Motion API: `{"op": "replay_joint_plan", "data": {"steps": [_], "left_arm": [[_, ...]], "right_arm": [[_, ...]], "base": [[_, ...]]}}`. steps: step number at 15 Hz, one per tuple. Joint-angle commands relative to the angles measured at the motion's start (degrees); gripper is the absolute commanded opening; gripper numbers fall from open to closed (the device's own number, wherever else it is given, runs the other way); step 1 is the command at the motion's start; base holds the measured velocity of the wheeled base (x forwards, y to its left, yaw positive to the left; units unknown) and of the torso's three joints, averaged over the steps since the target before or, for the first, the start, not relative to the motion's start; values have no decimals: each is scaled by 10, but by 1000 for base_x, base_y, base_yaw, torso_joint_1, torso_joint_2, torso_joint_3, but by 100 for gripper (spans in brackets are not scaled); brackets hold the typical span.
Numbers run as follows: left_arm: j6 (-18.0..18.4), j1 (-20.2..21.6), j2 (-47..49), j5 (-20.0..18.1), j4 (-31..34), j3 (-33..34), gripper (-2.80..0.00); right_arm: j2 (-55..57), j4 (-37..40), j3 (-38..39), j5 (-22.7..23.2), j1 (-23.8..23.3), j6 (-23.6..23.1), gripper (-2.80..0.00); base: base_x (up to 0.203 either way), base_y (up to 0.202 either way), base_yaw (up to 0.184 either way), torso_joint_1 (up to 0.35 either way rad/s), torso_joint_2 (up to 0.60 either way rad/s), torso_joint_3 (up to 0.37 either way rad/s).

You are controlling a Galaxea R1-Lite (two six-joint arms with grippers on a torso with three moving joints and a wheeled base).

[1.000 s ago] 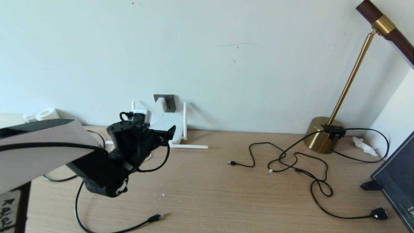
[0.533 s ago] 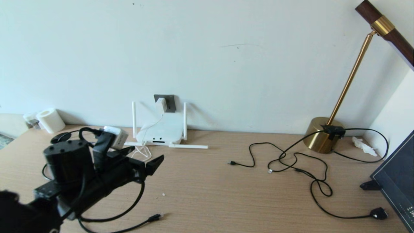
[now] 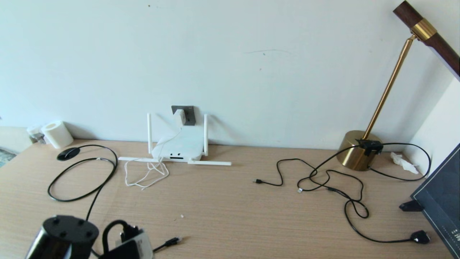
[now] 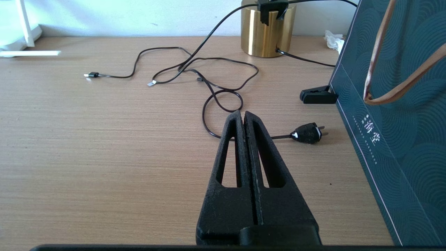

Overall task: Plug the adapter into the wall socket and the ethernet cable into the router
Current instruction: Pick up cable

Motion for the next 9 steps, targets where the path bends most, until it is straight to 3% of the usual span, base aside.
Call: {"op": "replay_joint_plan", "data": {"steps": [1,4,9], "left_arm": [[22,-20,26,21,65,0,0],[32,-17,70,30,81,-20,0],[62,9,170,26,151,-179,0]], "right_arm": [[1,0,0,0,0,0,-280],[1,0,0,0,0,0,-280],[1,0,0,0,0,0,-280]], "base": [[0,0,0,0,0,0],[0,0,0,0,0,0],[0,0,0,0,0,0]]}}
